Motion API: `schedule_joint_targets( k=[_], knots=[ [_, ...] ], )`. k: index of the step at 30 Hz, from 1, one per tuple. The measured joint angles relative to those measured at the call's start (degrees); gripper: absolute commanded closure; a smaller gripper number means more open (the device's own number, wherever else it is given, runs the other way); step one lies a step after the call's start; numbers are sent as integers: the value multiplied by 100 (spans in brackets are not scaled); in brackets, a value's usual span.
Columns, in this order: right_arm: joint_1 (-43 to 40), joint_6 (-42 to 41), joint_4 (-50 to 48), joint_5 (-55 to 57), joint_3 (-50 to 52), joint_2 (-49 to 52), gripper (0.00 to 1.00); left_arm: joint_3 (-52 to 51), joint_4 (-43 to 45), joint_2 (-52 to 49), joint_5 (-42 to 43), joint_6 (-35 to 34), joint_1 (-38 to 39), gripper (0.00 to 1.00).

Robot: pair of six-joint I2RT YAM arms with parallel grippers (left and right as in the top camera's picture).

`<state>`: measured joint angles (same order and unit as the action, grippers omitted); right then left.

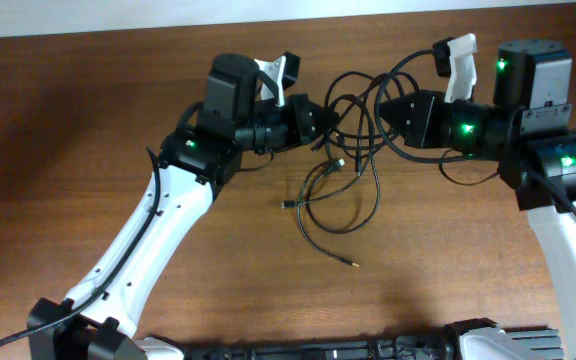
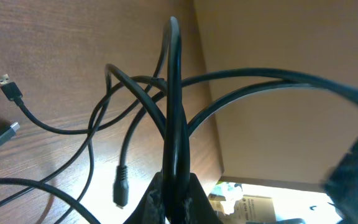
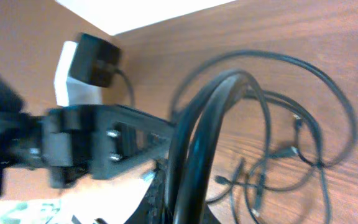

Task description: Untangle cables

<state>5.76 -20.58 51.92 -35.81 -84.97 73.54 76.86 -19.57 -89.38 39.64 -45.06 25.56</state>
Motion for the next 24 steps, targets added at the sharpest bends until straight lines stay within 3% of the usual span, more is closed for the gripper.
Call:
schedule_joint_targets(
  k=[10, 13, 15, 17, 19, 24],
  knots=[
    [101, -278, 1132, 1349, -37, 0, 95, 7, 726, 26, 435, 0, -365, 100],
    [105, -413, 1309, 1655, -70, -2, 67, 7, 1008, 98, 398, 2, -564, 100],
    [68, -420, 1478, 2039, -81, -35, 40, 7, 1176, 214, 225, 2, -820, 100],
    [39, -448, 1497, 2238, -79, -46, 26, 7, 1241, 393, 63, 4, -1115, 100],
    [39, -459, 1497, 2380, -81, -48, 17, 7, 1257, 614, -59, 2, -1285, 100],
    [39, -468, 1497, 2463, -81, -48, 15, 7, 1257, 841, -94, 2, -1355, 99]
  ],
)
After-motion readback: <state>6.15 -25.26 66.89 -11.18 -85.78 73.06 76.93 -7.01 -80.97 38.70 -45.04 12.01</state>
